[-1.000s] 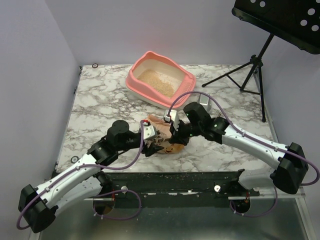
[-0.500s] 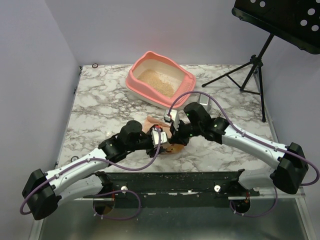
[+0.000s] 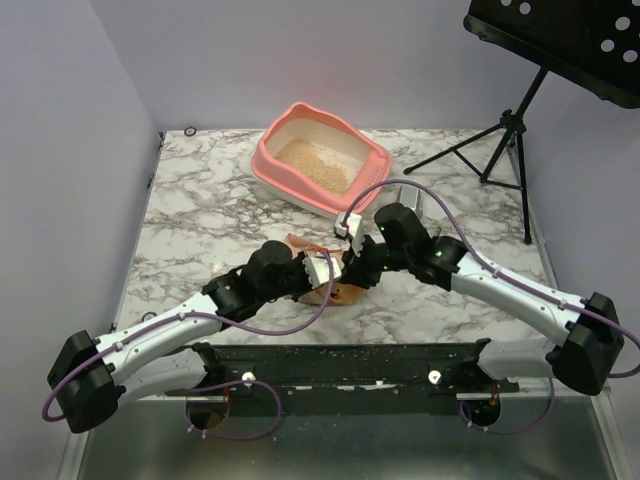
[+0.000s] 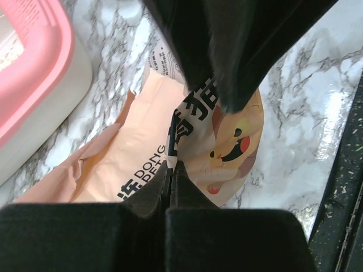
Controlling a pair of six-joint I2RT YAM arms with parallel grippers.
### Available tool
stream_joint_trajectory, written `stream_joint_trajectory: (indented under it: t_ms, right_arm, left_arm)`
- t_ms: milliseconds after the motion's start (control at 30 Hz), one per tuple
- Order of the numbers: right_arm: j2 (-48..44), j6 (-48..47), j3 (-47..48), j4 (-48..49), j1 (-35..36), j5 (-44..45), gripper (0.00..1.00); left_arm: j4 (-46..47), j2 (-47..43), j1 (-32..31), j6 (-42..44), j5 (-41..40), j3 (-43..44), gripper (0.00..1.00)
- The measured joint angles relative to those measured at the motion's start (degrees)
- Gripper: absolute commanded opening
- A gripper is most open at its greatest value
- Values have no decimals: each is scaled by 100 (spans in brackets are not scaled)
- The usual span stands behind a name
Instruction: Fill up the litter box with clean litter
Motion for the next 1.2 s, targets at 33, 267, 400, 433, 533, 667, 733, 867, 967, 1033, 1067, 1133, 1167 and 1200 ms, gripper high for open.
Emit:
stream_joint_trajectory:
  t_ms: [33,267,400,433,533,667,733,867,967,1033,1067,1133,1167,1200]
  right_arm:
    - [-125,4,7,-28,0,136,41]
    - [-1080,-302,190,-236,-7,933,48]
    - [-1502,-855,199,-431,2,968,48]
    - [-1565,-1019,199,-470,26,973,48]
    - [-1672,-1578,173,-490,105,970,49]
    - [-1711,-2396,66,-470,254,970,49]
    - [-1628,-2732,66,-466,326,970,49]
    - [-1287,-3224,68,-468,468,968,49]
    - [-1043,-3442,68,-466,525,968,49]
    - [-942,-3530,68,-466,551,968,49]
    - [-901,-3574,68,-461,555,968,49]
    - [-863,-3633,68,-439,560,970,49]
    - [-855,-3665,68,-413,562,970,49]
    - [-846,-3700,68,-372,562,970,49]
  left_arm:
    - [-46,-52,0,0,-70,-2,0]
    - [-667,-813,0,-24,-643,-131,0]
    - [-772,-881,-98,-92,-944,-131,0]
    - [-774,-881,-111,-105,-973,-131,0]
    - [-782,-881,-149,-192,-1067,-131,0]
    - [-782,-881,-149,-304,-1121,-131,0]
    - [-782,-881,-151,-356,-1165,-131,0]
    - [-782,-879,-151,-437,-1250,-131,0]
    - [-782,-874,-151,-481,-1285,-131,0]
    - [-782,-874,-151,-501,-1292,-131,0]
    - [-782,-874,-151,-516,-1296,-131,0]
    - [-780,-874,-151,-529,-1298,-131,0]
    - [-780,-874,-151,-542,-1298,-131,0]
    - [-780,-874,-151,-553,-1298,-131,0]
